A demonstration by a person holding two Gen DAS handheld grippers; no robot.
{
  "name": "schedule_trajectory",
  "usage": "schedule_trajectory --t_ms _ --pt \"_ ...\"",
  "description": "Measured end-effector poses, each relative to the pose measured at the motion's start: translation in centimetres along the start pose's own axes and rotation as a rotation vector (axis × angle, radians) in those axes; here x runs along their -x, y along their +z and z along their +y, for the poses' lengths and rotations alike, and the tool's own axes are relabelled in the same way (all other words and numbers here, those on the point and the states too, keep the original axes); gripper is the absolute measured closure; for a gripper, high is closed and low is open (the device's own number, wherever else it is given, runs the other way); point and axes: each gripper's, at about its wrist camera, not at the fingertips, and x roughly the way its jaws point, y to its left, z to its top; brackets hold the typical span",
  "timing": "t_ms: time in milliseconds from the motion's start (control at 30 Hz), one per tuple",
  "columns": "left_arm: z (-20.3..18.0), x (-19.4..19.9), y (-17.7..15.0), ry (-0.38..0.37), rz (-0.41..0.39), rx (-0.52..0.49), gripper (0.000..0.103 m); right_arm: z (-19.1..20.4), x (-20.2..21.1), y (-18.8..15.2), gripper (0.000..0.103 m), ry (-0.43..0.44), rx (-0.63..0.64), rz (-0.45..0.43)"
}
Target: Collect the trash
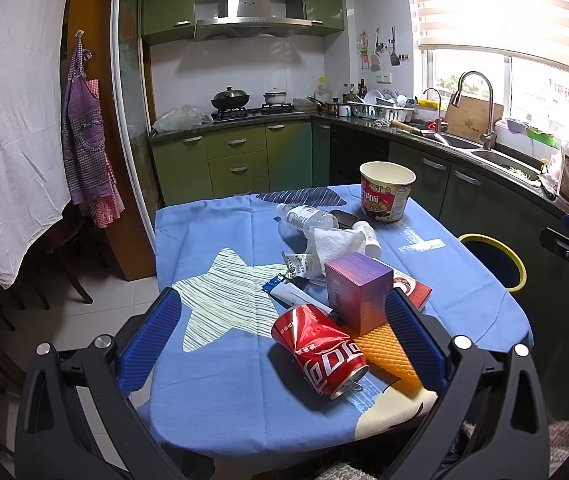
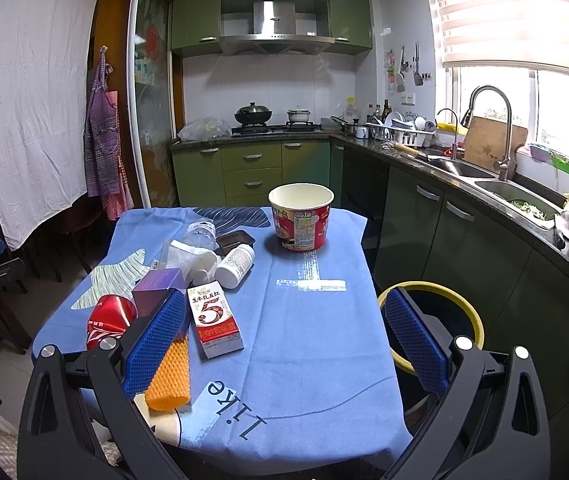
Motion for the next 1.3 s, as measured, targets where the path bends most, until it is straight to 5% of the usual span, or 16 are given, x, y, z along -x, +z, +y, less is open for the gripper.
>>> schedule_trajectory --t_ms 1300 --pt "-0.4 -0.28 -0.27 -0.008 0.005 -0.004 0.006 -0.07 -0.36 -0.09 0.004 0.003 -0.003 0.011"
